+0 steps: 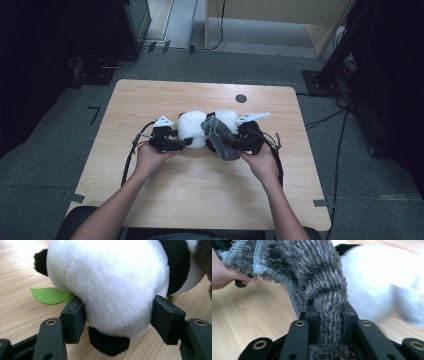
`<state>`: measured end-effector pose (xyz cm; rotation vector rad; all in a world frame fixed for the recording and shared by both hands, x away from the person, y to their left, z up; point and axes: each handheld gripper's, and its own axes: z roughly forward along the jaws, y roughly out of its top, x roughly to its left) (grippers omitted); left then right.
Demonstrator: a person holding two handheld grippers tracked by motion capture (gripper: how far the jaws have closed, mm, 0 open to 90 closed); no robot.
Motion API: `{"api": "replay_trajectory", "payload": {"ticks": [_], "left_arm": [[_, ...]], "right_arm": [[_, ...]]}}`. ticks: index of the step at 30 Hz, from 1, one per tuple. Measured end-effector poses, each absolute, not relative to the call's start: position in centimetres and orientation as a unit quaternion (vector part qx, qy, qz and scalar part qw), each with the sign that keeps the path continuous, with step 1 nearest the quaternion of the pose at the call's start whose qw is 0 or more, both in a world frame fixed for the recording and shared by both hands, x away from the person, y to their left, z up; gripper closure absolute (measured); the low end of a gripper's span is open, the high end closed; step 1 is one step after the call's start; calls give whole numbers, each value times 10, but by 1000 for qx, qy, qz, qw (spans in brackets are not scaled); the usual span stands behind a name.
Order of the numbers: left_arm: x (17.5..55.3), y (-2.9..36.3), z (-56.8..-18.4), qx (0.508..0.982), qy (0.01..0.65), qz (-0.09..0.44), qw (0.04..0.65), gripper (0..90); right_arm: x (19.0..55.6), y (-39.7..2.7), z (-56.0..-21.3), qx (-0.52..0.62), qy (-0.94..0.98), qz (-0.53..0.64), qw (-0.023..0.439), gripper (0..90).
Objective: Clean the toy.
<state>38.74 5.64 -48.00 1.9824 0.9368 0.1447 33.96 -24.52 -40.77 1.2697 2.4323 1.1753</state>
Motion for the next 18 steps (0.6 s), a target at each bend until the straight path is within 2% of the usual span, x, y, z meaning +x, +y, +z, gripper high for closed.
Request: {"api": "replay_trajectory", "payload": {"ticks": [5,14,18], "left_arm": [[388,57,-480,803,381,53,455,335],[387,56,-479,802,382,53,456,338],[388,57,-479,801,383,52,457,341]], "right_arm": [[337,-267,-407,447,802,383,96,742],[341,-289,-413,480,786,378,95,744],[341,-300,-410,494,781,367,111,751]]}}
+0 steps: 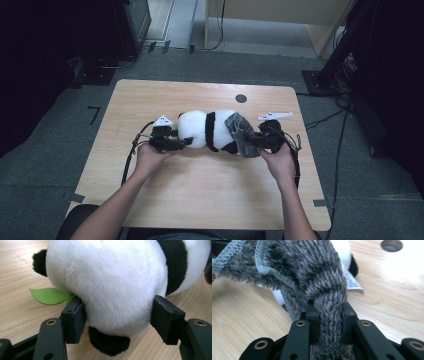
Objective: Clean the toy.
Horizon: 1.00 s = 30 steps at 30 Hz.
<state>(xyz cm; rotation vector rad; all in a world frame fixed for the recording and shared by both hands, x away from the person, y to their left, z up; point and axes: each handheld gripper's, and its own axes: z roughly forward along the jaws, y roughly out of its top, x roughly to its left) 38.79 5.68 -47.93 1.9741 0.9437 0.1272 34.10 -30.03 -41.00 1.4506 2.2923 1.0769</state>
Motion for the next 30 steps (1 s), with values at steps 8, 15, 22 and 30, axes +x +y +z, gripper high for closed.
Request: {"api": "replay_trajectory", "payload": {"ticks": [8,15,22,30], "left_arm": [[387,56,-479,801,384,55,457,341],[386,55,-479,802,383,57,455,344],[384,55,-479,802,382,61,454,349],[379,53,-480,799,387,67,455,352]], "right_arm": [[333,-307,-388,482,767,408,112,756],[333,-265,-379,429,787,435,90,756],[346,-208,-393,374,819,428,80,758],[364,-168,-422,363,837,406,50,758]]}}
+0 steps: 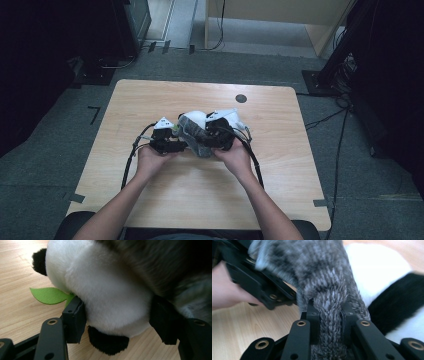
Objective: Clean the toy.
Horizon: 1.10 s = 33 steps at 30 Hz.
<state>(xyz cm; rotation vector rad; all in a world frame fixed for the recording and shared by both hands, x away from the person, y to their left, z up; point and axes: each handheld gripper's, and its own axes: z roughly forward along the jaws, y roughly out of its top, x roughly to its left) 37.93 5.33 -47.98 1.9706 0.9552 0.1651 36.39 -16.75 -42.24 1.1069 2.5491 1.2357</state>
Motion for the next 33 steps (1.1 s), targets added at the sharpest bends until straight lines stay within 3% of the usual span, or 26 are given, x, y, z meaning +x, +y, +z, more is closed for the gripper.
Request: {"api": "replay_trajectory", "payload": {"ticks": [8,19,33], "left_arm": [[379,53,-481,804,384,71,448,362],[381,53,-483,803,379,71,455,364],[385,55,-482,807,372,62,455,382]], "right_arm": [[363,-182,-434,367,836,404,47,757],[350,-233,-425,407,814,413,35,754],[345,-299,-427,485,769,414,53,748]]}}
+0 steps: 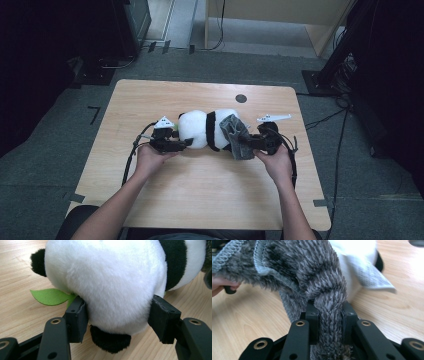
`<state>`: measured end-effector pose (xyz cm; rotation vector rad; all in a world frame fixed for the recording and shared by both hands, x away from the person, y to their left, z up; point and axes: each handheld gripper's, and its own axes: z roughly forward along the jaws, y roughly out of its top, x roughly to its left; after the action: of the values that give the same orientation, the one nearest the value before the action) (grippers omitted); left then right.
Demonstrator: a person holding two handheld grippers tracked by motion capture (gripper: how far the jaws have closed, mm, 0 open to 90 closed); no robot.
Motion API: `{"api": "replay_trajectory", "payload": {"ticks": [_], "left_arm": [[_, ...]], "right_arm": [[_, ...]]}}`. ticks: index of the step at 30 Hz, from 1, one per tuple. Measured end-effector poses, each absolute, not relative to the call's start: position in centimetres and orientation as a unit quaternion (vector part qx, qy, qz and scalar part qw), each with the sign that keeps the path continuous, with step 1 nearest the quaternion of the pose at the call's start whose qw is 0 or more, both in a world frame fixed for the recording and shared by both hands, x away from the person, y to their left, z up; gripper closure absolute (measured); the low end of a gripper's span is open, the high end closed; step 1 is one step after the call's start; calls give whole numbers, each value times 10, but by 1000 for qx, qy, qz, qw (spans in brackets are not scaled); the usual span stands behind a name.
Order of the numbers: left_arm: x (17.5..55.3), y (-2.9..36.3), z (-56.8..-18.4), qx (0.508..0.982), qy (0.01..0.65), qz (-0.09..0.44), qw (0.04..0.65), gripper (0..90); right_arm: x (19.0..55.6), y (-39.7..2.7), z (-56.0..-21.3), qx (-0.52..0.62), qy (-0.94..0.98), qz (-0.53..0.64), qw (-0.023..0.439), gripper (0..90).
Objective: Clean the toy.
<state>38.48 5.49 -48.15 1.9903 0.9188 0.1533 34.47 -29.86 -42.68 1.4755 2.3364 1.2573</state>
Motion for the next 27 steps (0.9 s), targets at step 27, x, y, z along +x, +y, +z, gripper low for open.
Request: {"api": "replay_trajectory", "payload": {"ticks": [27], "left_arm": [[390,57,-479,800,380,43,462,420]], "right_arm": [[331,-251,-396,439,789,426,63,761]]}}
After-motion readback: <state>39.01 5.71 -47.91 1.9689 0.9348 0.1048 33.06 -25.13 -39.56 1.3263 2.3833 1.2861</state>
